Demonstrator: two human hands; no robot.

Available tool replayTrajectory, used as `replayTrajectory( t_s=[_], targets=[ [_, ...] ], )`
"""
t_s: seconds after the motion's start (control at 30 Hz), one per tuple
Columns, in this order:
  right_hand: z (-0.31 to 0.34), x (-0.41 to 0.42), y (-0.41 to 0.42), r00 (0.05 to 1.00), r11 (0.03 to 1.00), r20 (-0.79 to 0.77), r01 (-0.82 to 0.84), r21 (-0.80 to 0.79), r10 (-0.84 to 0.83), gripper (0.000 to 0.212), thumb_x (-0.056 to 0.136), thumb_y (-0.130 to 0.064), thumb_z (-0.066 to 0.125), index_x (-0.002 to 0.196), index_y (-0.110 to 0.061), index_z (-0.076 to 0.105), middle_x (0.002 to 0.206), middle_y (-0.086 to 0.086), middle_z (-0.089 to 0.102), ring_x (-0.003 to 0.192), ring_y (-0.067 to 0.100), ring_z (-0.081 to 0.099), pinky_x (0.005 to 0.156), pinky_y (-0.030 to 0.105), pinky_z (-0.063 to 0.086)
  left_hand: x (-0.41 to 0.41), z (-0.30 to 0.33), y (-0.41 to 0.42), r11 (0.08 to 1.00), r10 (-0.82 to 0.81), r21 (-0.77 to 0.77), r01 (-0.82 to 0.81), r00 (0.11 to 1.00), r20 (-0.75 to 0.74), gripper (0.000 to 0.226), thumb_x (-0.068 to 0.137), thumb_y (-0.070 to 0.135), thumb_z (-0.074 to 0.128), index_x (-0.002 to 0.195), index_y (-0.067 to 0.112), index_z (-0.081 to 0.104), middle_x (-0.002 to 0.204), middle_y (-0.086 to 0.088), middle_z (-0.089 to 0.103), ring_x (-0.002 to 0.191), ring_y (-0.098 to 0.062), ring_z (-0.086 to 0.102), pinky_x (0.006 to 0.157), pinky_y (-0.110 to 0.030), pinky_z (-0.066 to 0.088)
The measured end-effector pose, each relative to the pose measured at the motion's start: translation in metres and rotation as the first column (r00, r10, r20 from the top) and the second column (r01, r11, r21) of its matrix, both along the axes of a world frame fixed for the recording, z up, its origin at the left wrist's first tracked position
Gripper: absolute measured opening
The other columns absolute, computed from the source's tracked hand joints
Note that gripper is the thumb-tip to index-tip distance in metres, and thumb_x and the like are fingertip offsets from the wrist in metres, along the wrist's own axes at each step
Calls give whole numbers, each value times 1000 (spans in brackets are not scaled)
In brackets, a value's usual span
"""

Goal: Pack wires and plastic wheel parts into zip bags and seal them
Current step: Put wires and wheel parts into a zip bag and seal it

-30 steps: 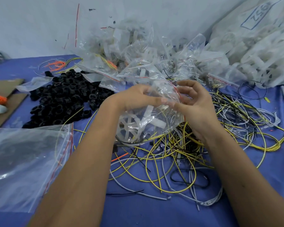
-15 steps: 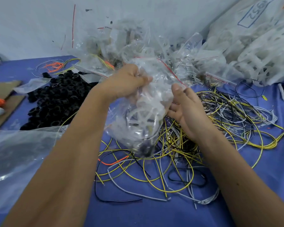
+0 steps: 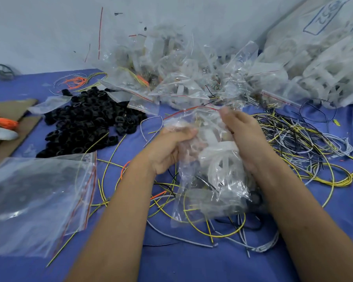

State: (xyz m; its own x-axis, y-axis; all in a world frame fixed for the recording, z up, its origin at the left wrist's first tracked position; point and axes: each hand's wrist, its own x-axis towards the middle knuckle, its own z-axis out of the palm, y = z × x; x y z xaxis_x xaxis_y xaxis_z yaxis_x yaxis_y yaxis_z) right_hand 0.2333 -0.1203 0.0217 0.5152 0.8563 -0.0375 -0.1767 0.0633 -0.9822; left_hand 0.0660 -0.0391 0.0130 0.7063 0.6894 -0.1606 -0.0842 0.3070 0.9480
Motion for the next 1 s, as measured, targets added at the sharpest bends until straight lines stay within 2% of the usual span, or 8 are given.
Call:
replayTrajectory(
  t_s=[0.13,0.23,0.33,0.5,0.6,0.73,0.87,1.0],
  targets=[
    [-2,-1,-5,985,996,162,-51,-74,62,32,84,-20,81,112,-10,69,89,14,76,66,16,68,53,22,52,-8,-5,8,980,178,67,-190,971,159,5,82,7,70,83,11,72,79,-5,75,66,-13,70,60,-26,59],
    [-2,0,-5,979,978,15,-200,-64,202,49,75,-6,83,121,-7,67,94,18,77,69,22,72,56,28,57,-12,-6,15,922,334,138,-363,922,195,18,91,-3,65,81,10,58,70,-1,70,62,-12,62,64,-25,52],
    [0,2,-8,936,936,-55,-349,-49,347,43,65,-8,87,106,-10,75,98,15,77,74,23,73,60,33,60,-12,-8,14,936,315,93,-339,927,203,15,86,2,69,82,10,56,70,0,68,63,-14,61,66,-27,52],
    [-3,6,-5,998,998,16,-60,23,60,7,84,-20,80,80,-16,76,72,9,67,57,22,57,55,31,47,-16,-1,12,974,224,-83,-210,945,237,25,86,31,65,84,8,72,80,-7,75,67,-18,70,65,-28,58],
    [-2,10,-6,998,998,-5,55,38,-55,9,87,-13,78,79,-17,74,74,5,69,63,19,61,63,35,53,-15,-3,12,961,277,-44,-274,936,219,14,97,11,59,85,8,66,76,-4,74,67,-14,69,67,-30,57],
    [-2,11,-6,989,985,-18,145,94,-144,10,82,-9,82,82,-11,73,77,6,71,70,18,68,70,37,59,-16,-7,14,934,341,11,-358,898,276,33,93,-2,61,67,18,63,64,6,65,59,-7,60,62,-21,52],
    [0,12,-8,999,999,-48,28,45,-26,20,87,-19,79,92,0,72,94,21,72,80,29,68,80,45,61,-19,-6,15,921,367,-10,-389,860,356,12,80,6,70,76,13,61,67,4,67,61,-7,61,66,-21,55],
    [0,9,-9,998,997,19,-66,-28,67,25,94,-25,71,75,-9,76,84,15,76,64,22,69,58,33,60,-19,-6,15,916,380,-1,-402,865,327,12,90,5,64,80,11,61,70,3,69,63,-7,63,67,-21,55]
  ],
)
